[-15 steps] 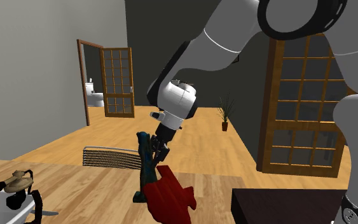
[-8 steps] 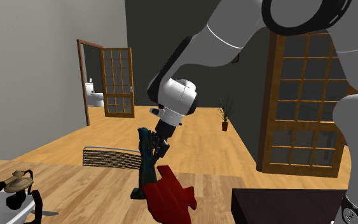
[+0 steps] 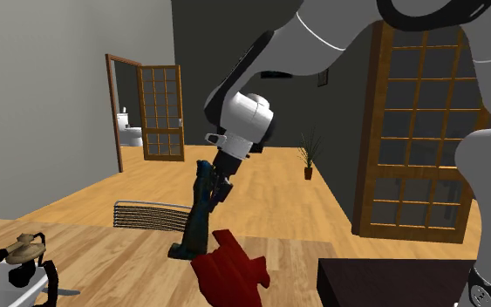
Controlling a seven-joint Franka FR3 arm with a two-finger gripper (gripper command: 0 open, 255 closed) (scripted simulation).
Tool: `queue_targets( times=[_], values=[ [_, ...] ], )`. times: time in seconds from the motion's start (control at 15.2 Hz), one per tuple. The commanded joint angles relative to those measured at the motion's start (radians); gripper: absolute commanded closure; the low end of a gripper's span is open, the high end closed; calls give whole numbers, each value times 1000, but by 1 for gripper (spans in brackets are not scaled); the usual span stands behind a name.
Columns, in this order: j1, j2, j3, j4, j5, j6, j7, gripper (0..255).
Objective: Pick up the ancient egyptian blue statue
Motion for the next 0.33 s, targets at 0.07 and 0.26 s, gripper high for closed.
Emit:
queue_targets(
  times=[0.07, 0.26],
  values=[
    [16, -29, -20, 0, -39, -10, 34, 255],
    [22, -41, -28, 0, -54, -14, 47, 255]
  ],
)
